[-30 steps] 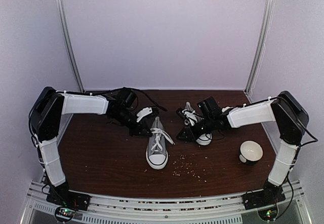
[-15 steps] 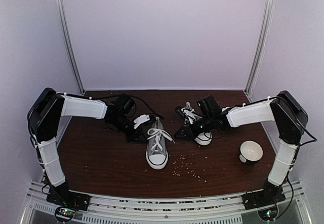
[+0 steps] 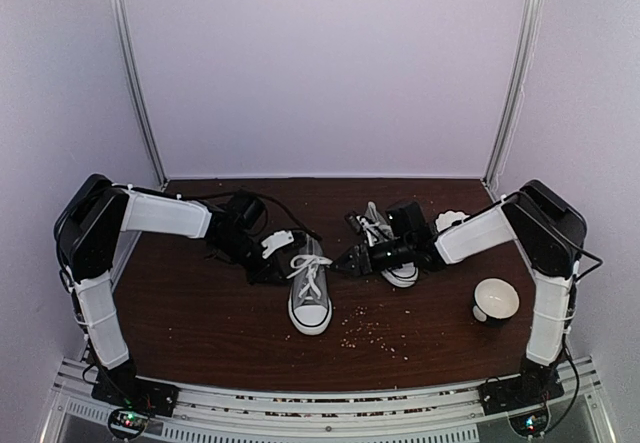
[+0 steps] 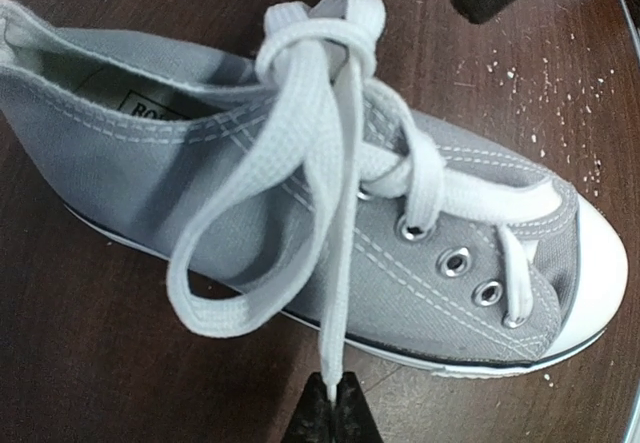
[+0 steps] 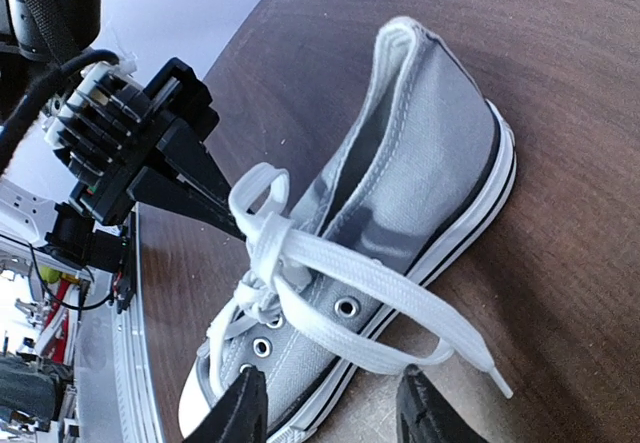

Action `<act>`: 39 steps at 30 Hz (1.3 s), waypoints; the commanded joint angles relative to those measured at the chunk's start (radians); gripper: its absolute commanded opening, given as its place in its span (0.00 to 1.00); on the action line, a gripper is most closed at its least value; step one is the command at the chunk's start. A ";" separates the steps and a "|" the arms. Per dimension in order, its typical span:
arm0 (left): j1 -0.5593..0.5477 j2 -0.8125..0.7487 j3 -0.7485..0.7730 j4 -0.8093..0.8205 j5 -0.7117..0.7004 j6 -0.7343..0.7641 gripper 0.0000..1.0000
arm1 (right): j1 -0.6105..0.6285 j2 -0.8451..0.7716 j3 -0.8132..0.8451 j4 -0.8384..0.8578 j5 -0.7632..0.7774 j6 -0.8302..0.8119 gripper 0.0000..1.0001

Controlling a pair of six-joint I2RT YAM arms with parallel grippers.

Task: Tie the shoes
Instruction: Pull the crossed shoelace on the shoe, then adjust the loops with the shoelace on the shoe.

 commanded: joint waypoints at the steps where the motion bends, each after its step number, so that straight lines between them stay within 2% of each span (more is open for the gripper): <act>1: 0.011 0.001 -0.016 0.024 -0.025 -0.004 0.00 | -0.003 0.014 -0.072 0.242 -0.020 0.213 0.48; 5: 0.011 0.013 -0.015 0.013 -0.048 -0.001 0.00 | -0.007 0.036 -0.135 0.426 0.009 0.378 0.47; 8: 0.011 0.005 -0.026 0.016 -0.062 0.004 0.00 | -0.009 0.009 -0.182 0.481 0.049 0.419 0.47; 10: 0.012 -0.033 -0.051 0.054 -0.050 0.014 0.18 | -0.011 -0.032 -0.212 0.469 0.079 0.395 0.47; 11: 0.011 -0.066 -0.075 0.088 -0.043 0.019 0.24 | -0.011 -0.059 -0.225 0.460 0.088 0.381 0.47; 14: 0.011 -0.198 -0.163 0.198 -0.044 0.036 0.32 | -0.012 -0.181 -0.246 0.346 0.134 0.274 0.51; 15: 0.011 -0.238 -0.183 0.223 -0.052 0.042 0.34 | -0.012 -0.231 -0.224 0.235 0.153 0.198 0.63; 16: 0.011 -0.279 -0.196 0.244 -0.065 0.047 0.37 | -0.009 -0.275 -0.187 0.097 0.184 0.109 0.94; 17: 0.009 -0.317 -0.201 0.258 -0.086 0.048 0.41 | -0.002 -0.321 -0.138 -0.076 0.246 0.000 1.00; 18: 0.007 -0.351 -0.202 0.274 -0.126 0.044 0.50 | 0.004 -0.359 -0.089 -0.217 0.331 -0.098 1.00; 19: 0.001 -0.393 -0.204 0.295 -0.178 0.043 0.62 | 0.008 -0.402 -0.047 -0.345 0.425 -0.178 1.00; 20: -0.005 -0.453 -0.207 0.323 -0.253 0.044 0.86 | 0.009 -0.427 -0.006 -0.438 0.537 -0.244 1.00; 21: -0.007 -0.500 -0.218 0.367 -0.287 0.043 0.97 | 0.009 -0.450 0.026 -0.499 0.629 -0.286 1.00; 24: 0.010 -0.620 -0.283 0.624 -0.370 -0.050 0.98 | 0.007 -0.503 0.128 -0.584 0.848 -0.410 1.00; 25: 0.013 -0.635 -0.322 0.823 -0.431 -0.132 0.98 | 0.010 -0.525 0.145 -0.536 0.915 -0.432 0.99; 27: 0.016 -0.632 -0.379 1.032 -0.572 -0.307 0.98 | 0.008 -0.576 0.129 -0.343 1.010 -0.423 0.99; 28: 0.016 -0.623 -0.392 1.087 -0.566 -0.335 0.98 | 0.003 -0.600 0.111 -0.258 1.045 -0.397 1.00; 29: 0.015 -0.605 -0.389 1.124 -0.491 -0.312 0.98 | 0.001 -0.614 0.079 -0.157 1.105 -0.329 0.99; 30: 0.015 -0.582 -0.356 1.073 -0.406 -0.283 0.96 | -0.003 -0.620 0.045 -0.040 1.139 -0.302 1.00; 31: 0.013 -0.553 -0.283 0.936 -0.326 -0.244 0.93 | -0.011 -0.612 0.057 -0.015 1.091 -0.306 0.94; 33: -0.021 -0.448 -0.091 0.596 -0.304 -0.154 0.91 | -0.016 -0.555 0.240 -0.271 0.960 -0.275 0.79; 34: -0.036 -0.397 -0.031 0.489 -0.308 -0.117 0.85 | -0.014 -0.518 0.318 -0.417 0.861 -0.246 0.75; 35: -0.051 -0.363 -0.015 0.456 -0.296 -0.087 0.79 | -0.011 -0.480 0.355 -0.500 0.749 -0.208 0.72; 37: -0.069 -0.343 -0.069 0.513 -0.242 -0.056 0.65 | -0.011 -0.438 0.311 -0.522 0.566 -0.053 0.79; 39: -0.079 -0.340 -0.146 0.594 -0.156 -0.024 0.62 | -0.008 -0.424 0.164 -0.392 0.447 0.162 0.68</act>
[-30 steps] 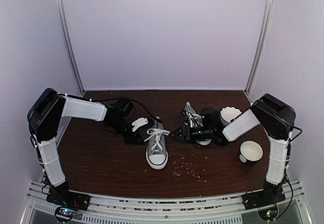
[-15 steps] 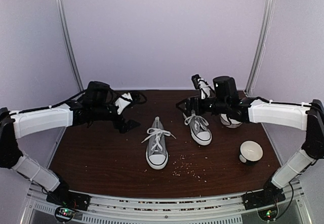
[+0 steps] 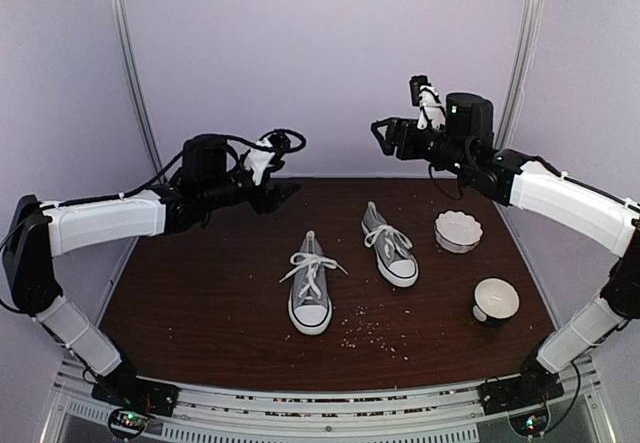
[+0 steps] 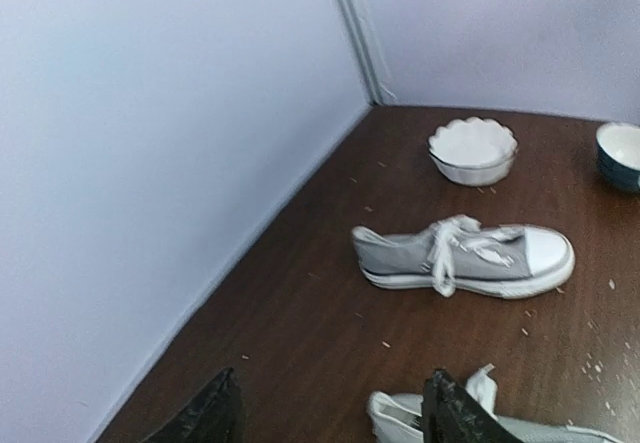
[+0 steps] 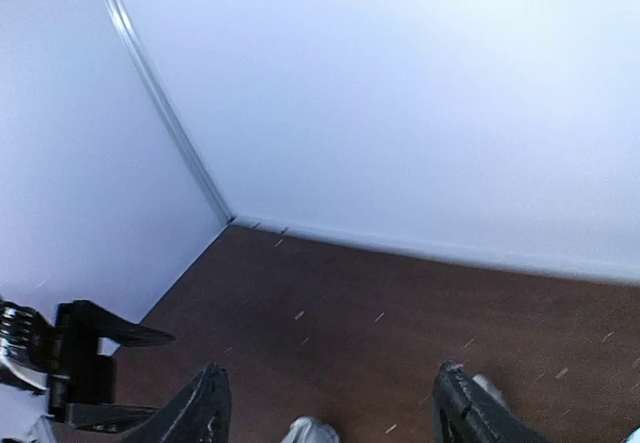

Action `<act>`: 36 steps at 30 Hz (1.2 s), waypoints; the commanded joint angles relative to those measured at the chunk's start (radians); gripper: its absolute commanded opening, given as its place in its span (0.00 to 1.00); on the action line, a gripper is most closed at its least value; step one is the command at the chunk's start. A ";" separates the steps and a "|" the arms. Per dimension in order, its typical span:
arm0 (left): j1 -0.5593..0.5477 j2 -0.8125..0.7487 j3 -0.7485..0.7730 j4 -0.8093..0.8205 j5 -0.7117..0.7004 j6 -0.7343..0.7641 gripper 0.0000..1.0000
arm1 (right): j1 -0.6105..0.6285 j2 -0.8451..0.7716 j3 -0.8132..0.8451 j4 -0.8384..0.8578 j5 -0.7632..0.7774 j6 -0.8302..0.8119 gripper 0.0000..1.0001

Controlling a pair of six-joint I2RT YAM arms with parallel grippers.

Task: Tie the shoes
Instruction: Adjust the loops with the shoelace on the shoe.

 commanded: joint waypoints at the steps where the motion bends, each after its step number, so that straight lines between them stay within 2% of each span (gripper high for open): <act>1: -0.033 0.024 -0.109 -0.022 0.180 0.122 0.62 | 0.016 0.066 -0.241 0.042 -0.362 0.457 0.61; 3: -0.057 0.057 -0.116 -0.046 0.180 0.186 0.64 | 0.037 0.101 -0.335 0.157 -0.409 0.598 0.52; 8: -0.079 0.171 -0.055 -0.089 0.156 0.222 0.68 | 0.094 0.259 -0.359 0.295 -0.474 0.745 0.48; 10: -0.081 0.205 -0.033 -0.096 0.155 0.237 0.69 | 0.095 0.318 -0.368 0.369 -0.487 0.806 0.48; 13: -0.085 0.243 0.003 -0.121 0.139 0.265 0.69 | 0.095 0.381 -0.393 0.480 -0.487 0.896 0.55; 16: -0.087 0.275 0.043 -0.163 0.145 0.269 0.61 | 0.095 0.434 -0.408 0.583 -0.491 0.976 0.58; 20: -0.090 0.294 0.049 -0.174 0.173 0.263 0.54 | 0.093 0.459 -0.425 0.591 -0.471 0.985 0.57; 25: -0.097 0.311 0.059 -0.199 0.204 0.247 0.53 | 0.092 0.464 -0.433 0.540 -0.457 0.973 0.59; 30: -0.101 0.343 0.060 -0.180 0.153 0.213 0.51 | 0.089 0.508 -0.414 0.586 -0.487 0.992 0.67; 36: -0.102 0.364 0.073 -0.185 0.104 0.181 0.41 | 0.083 0.531 -0.383 0.566 -0.482 0.977 0.68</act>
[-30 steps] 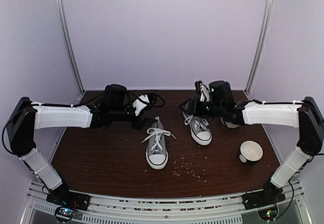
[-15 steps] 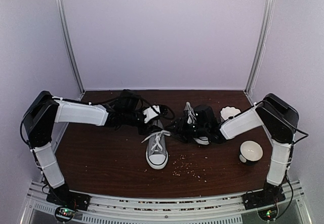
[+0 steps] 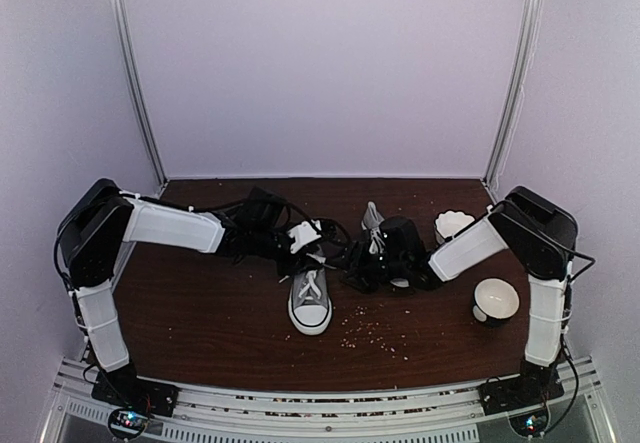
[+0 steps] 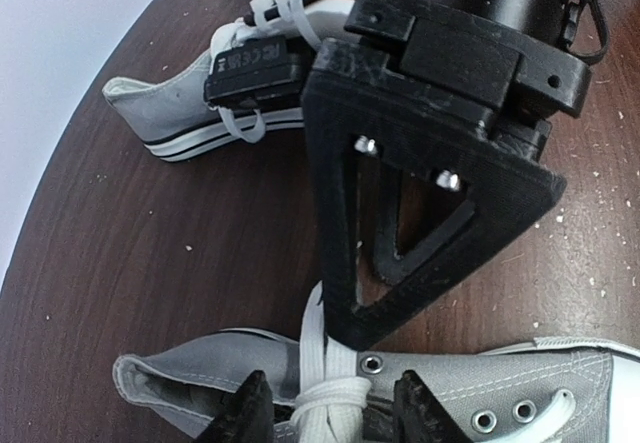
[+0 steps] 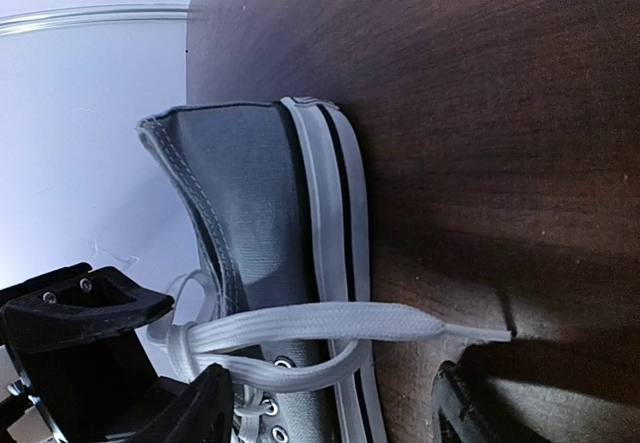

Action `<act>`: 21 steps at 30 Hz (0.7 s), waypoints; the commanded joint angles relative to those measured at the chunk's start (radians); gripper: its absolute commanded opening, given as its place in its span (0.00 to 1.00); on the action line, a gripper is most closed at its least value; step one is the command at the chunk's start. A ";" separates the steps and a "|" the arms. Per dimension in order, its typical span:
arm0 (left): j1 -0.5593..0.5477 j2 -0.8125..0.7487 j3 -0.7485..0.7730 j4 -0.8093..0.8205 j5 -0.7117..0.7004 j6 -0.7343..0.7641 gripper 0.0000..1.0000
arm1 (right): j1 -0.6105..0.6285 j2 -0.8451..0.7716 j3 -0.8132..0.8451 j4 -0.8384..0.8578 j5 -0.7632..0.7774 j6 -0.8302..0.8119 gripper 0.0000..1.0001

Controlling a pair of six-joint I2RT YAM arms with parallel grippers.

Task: Tie the shoes
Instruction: Adjust the loops with the shoelace on the shoe.

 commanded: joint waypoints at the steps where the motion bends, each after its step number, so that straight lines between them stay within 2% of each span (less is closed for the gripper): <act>1: -0.003 0.022 0.040 -0.001 -0.039 -0.039 0.40 | -0.010 0.018 0.034 0.019 -0.003 -0.004 0.67; 16: -0.001 0.048 0.038 -0.042 -0.096 -0.035 0.32 | -0.012 0.057 0.076 0.034 -0.037 -0.049 0.63; 21: 0.001 0.050 0.032 -0.048 -0.103 -0.037 0.31 | -0.015 0.055 0.076 0.040 -0.037 -0.069 0.54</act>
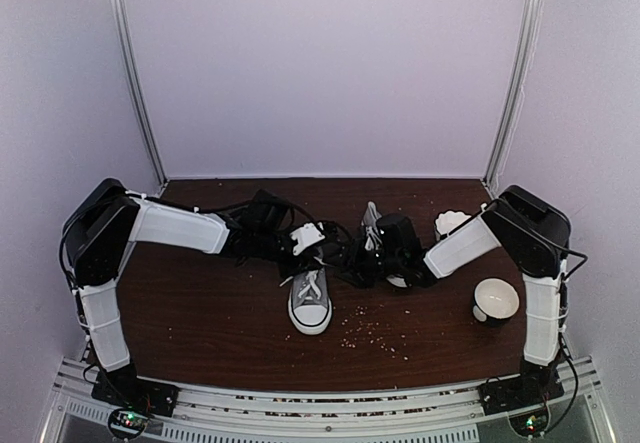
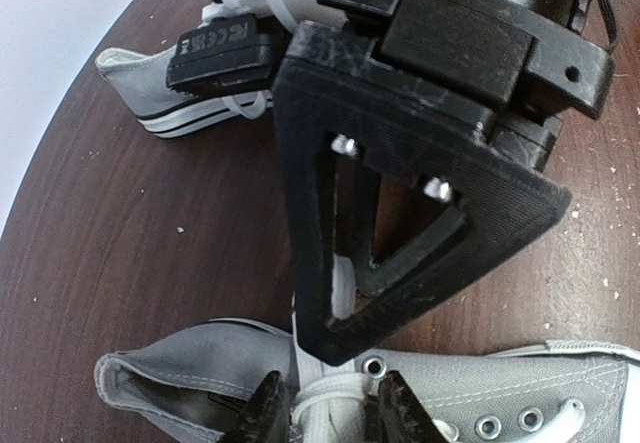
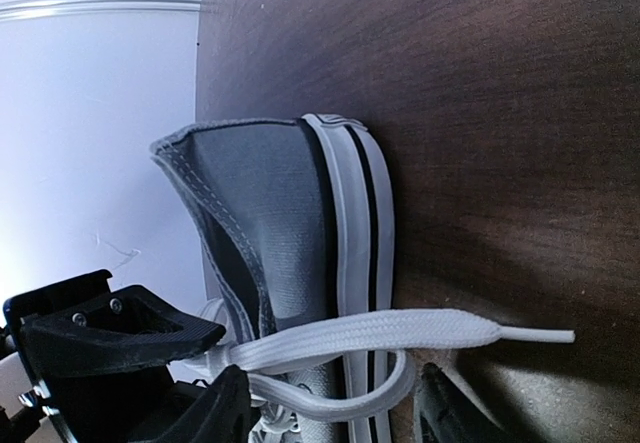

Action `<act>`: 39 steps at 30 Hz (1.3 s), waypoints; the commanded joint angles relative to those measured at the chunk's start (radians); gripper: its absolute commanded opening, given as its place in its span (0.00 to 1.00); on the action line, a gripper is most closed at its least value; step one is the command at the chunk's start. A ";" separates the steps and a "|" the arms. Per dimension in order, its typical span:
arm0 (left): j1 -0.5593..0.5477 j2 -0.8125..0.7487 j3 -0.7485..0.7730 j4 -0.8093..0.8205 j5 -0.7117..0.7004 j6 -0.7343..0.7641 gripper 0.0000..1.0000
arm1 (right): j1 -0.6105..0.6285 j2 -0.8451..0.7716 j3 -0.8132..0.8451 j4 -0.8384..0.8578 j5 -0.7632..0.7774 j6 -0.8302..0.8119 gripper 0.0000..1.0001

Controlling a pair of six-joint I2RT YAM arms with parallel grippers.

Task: Tie the shoes
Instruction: Adjust the loops with the shoelace on the shoe.

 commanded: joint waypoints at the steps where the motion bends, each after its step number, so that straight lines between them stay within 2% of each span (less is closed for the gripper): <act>1: 0.010 0.020 0.011 -0.026 -0.047 -0.008 0.31 | -0.004 0.005 0.023 0.022 -0.007 -0.042 0.53; 10: 0.029 0.022 0.013 -0.039 -0.067 -0.012 0.30 | -0.012 0.018 0.032 0.020 -0.023 -0.047 0.37; 15: 0.034 0.023 0.011 -0.050 -0.070 -0.012 0.25 | -0.017 -0.007 0.028 -0.015 -0.011 -0.079 0.14; 20: 0.037 0.029 0.013 -0.050 -0.068 -0.012 0.23 | -0.017 -0.030 0.030 -0.055 -0.015 -0.116 0.00; 24: 0.040 0.035 0.011 -0.059 -0.070 -0.013 0.18 | -0.017 -0.050 0.016 -0.068 -0.024 -0.126 0.00; 25: 0.042 0.031 0.009 -0.061 -0.068 -0.016 0.19 | -0.017 -0.052 0.011 -0.068 -0.031 -0.128 0.05; 28: 0.043 -0.002 0.000 -0.063 -0.035 -0.022 0.30 | -0.018 -0.074 -0.011 -0.071 -0.054 -0.134 0.21; 32: 0.044 -0.081 -0.004 -0.063 0.032 -0.024 0.44 | -0.027 -0.131 -0.037 -0.144 -0.073 -0.192 0.30; 36: 0.059 -0.171 -0.008 -0.121 0.125 -0.003 0.53 | -0.064 -0.176 -0.007 -0.305 -0.142 -0.354 0.36; 39: 0.103 -0.220 -0.021 -0.186 0.240 0.017 0.54 | -0.086 -0.221 0.071 -0.618 -0.110 -0.622 0.42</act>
